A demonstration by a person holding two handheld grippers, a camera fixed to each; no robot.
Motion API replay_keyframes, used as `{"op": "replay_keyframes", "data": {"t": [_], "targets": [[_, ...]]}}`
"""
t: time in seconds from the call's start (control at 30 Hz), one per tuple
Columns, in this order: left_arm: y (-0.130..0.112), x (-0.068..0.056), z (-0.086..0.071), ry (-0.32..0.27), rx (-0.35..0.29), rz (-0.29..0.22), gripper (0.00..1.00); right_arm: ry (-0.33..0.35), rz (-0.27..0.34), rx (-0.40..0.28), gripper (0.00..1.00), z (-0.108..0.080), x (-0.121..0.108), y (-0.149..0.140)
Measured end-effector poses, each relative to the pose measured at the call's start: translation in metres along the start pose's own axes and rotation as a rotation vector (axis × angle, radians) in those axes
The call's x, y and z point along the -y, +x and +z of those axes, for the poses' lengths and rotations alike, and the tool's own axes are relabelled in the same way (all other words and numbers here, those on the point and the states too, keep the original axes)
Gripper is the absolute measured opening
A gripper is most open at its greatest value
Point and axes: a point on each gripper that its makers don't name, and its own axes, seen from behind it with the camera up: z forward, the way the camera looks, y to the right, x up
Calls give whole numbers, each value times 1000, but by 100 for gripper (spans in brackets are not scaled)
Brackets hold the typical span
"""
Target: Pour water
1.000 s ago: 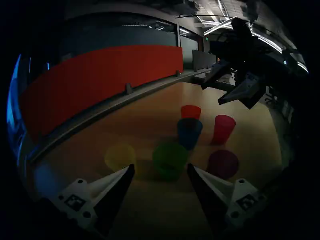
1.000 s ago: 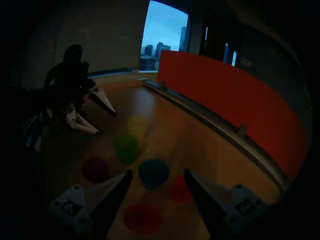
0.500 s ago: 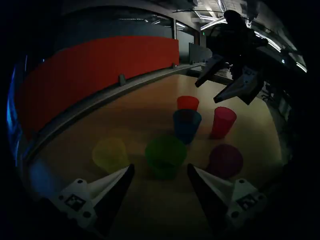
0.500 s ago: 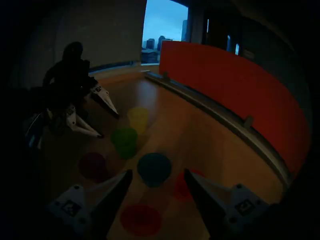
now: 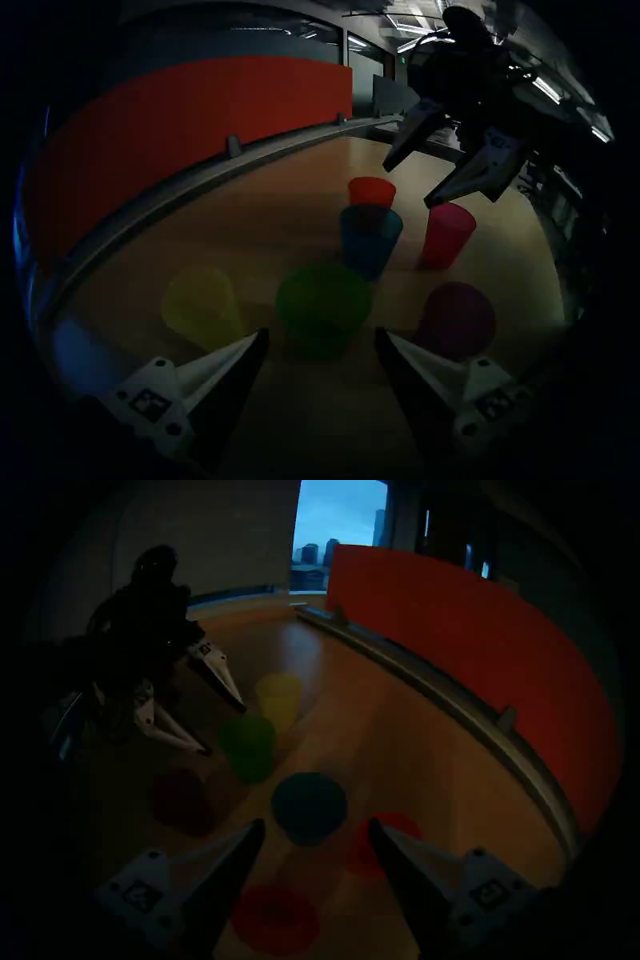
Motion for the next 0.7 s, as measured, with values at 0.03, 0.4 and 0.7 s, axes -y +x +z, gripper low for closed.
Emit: {"op": "replay_keyframes", "data": {"t": [0.03, 0.4, 0.7], "targets": [[0, -1, 2, -2, 1, 2, 94, 1, -3, 4, 99, 1, 0, 0], [1, -5, 19, -26, 12, -5, 93, 13, -14, 18, 99, 9, 3, -1], [4, -3, 32, -25, 17, 1, 93, 9, -24, 23, 99, 11, 1, -2]]}}
